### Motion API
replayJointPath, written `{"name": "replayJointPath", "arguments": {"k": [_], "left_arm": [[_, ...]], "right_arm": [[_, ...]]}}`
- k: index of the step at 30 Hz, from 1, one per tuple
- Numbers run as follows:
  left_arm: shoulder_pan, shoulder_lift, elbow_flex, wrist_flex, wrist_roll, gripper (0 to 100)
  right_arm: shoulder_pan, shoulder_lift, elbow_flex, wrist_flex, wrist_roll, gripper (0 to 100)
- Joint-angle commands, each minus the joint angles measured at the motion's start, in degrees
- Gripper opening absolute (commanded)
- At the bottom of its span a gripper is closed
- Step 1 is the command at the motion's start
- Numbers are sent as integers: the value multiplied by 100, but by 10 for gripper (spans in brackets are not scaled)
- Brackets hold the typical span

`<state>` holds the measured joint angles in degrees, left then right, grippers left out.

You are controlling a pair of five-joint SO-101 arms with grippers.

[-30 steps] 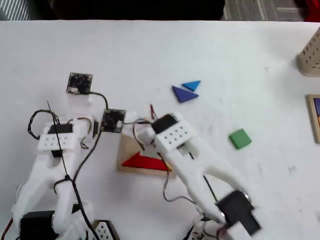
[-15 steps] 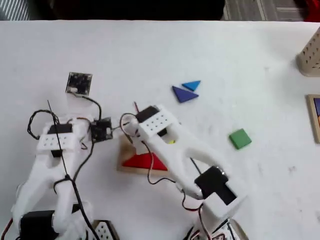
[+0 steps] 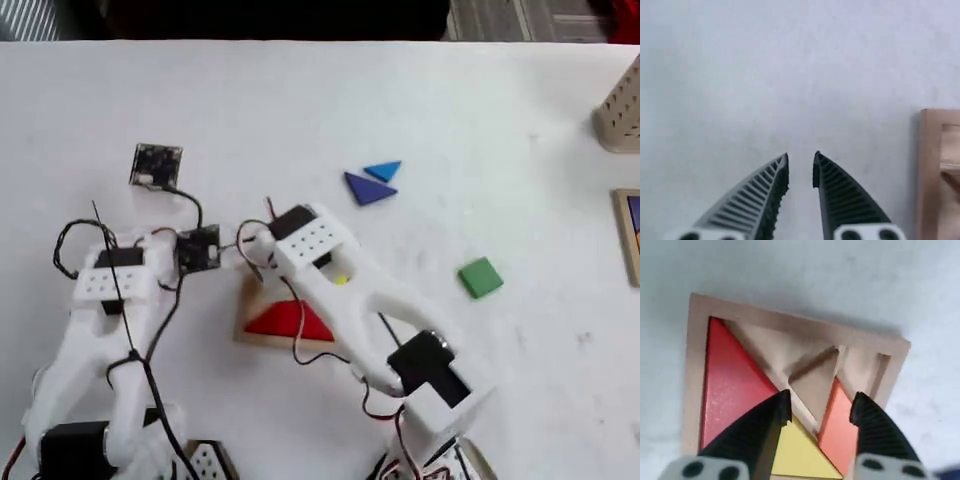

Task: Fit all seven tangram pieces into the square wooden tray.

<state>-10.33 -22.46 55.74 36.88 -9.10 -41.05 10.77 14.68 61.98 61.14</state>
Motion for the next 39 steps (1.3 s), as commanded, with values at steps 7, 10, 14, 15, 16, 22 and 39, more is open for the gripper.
{"name": "replayJointPath", "arguments": {"k": [7, 10, 14, 15, 16, 22, 39], "left_arm": [[-22, -40, -220, -123, -35, 105], [-22, -40, -220, -123, -35, 105], [-22, -40, -220, -123, -35, 105], [-22, -40, -220, -123, -35, 105], [-22, -40, -220, -123, -35, 105], [-22, -40, -220, -123, -35, 105], [-1095, -13, -510, -440, 1530, 102]], "right_arm": [[66, -418, -176, -338, -1943, 114], [4, -426, -141, -523, -3138, 22], [-57, -426, -35, -796, -3446, 22], [-57, -418, 70, -980, -3446, 20], [-66, -391, 220, -1200, -3455, 20], [84, -154, 571, -1912, -3455, 20], [409, -1191, 1099, -1833, -3895, 19]]}}
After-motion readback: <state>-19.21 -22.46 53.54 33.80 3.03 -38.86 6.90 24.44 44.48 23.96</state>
